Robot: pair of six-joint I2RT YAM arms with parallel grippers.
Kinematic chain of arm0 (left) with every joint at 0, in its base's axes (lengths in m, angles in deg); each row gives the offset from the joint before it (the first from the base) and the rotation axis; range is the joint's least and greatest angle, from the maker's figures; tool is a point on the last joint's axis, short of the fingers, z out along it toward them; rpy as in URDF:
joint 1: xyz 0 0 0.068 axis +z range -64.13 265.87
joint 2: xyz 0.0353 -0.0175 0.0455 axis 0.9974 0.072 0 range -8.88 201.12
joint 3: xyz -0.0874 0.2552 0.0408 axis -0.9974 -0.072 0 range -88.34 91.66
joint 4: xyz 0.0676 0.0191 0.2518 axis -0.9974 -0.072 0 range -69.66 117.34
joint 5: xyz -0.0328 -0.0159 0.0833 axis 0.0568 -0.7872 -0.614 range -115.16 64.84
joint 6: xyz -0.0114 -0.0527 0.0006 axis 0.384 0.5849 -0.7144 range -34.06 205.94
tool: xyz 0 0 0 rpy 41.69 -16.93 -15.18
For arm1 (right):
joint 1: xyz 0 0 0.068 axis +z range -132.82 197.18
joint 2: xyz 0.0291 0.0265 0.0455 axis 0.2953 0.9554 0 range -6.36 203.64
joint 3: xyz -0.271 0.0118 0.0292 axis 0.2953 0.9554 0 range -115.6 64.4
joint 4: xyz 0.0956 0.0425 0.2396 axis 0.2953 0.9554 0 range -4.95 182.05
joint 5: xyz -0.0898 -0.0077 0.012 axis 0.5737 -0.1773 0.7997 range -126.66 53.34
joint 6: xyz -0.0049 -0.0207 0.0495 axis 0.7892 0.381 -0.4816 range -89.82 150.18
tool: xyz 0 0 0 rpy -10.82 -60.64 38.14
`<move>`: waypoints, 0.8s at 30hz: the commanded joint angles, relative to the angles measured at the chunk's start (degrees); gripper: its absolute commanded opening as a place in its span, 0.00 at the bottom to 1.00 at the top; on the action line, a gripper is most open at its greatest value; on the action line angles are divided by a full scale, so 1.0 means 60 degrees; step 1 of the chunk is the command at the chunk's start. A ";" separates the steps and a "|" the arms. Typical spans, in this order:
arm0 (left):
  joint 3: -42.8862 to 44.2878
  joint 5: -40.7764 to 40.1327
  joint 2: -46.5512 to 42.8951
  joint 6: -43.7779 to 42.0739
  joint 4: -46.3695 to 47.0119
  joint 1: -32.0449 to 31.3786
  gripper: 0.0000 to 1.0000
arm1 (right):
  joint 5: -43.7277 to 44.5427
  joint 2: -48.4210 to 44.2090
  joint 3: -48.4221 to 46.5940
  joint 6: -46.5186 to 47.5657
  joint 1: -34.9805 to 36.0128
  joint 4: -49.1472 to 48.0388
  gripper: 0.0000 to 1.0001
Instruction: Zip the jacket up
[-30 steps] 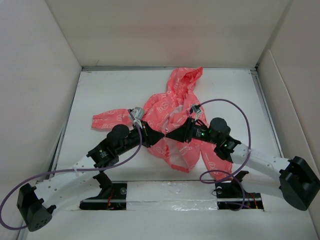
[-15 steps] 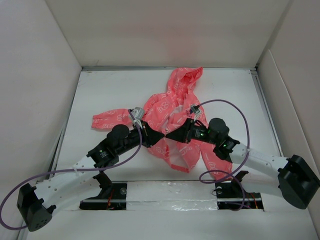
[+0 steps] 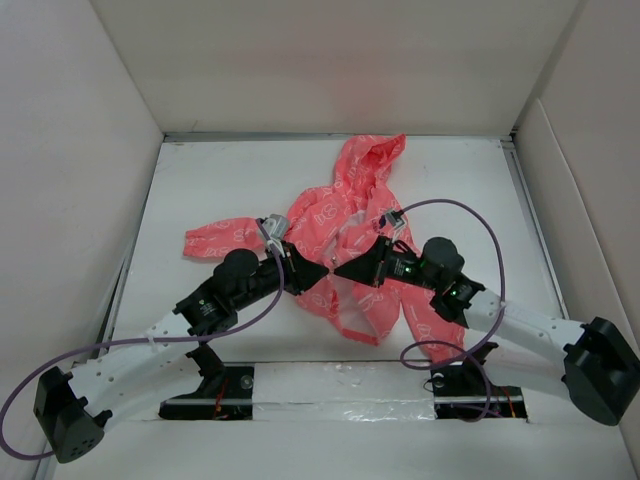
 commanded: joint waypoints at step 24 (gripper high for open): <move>-0.1263 0.0175 -0.1039 0.0046 -0.1478 -0.0049 0.00 | -0.0200 0.4254 -0.0894 -0.5674 -0.1395 -0.9067 0.00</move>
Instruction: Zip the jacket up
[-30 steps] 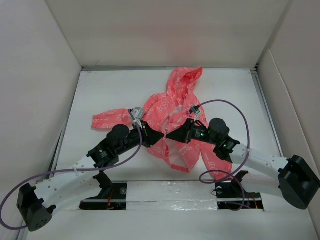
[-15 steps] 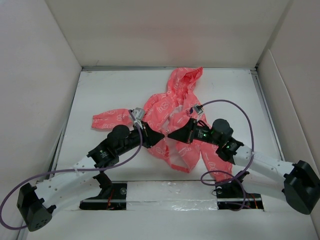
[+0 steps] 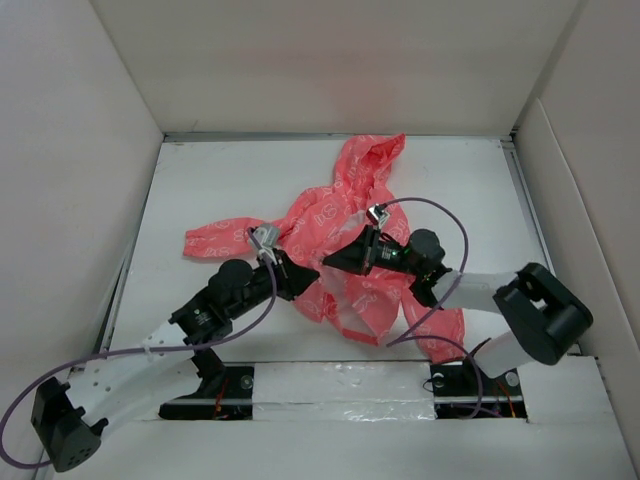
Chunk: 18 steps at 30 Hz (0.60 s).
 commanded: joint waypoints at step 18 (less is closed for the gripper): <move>0.0402 -0.3882 -0.1013 0.1688 -0.2896 -0.3245 0.00 | 0.1498 0.1592 -0.3017 -0.2216 -0.2217 -0.3914 0.00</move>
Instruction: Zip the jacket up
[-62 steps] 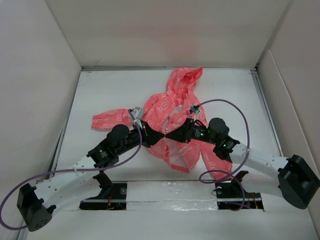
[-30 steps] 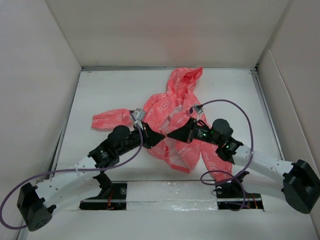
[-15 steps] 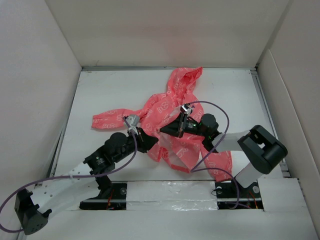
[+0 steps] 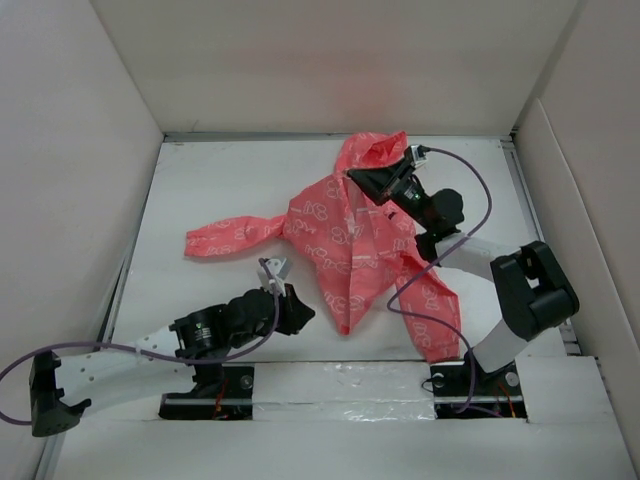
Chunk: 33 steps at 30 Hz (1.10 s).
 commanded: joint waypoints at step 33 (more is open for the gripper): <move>-0.2330 -0.3594 0.0608 0.7861 0.8744 -0.1801 0.58 | 0.6021 -0.5571 0.6068 0.5700 0.5098 0.0613 0.00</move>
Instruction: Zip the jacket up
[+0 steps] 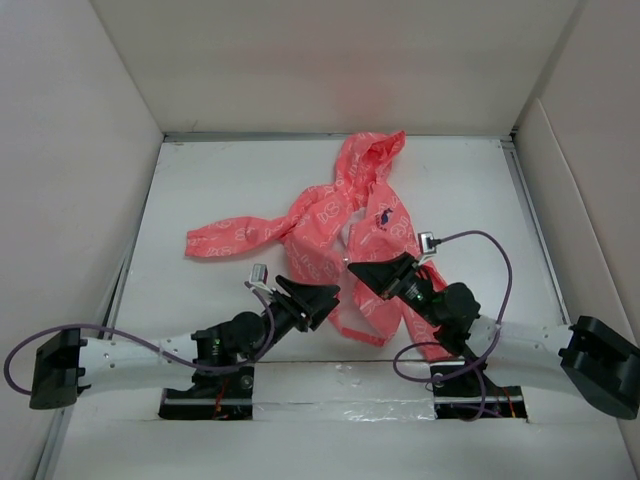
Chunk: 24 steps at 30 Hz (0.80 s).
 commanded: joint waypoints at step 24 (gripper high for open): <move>0.0262 -0.1805 0.0702 0.0674 0.0997 -0.0049 0.55 | 0.1045 0.0135 0.0274 0.0618 0.0814 -0.0451 0.00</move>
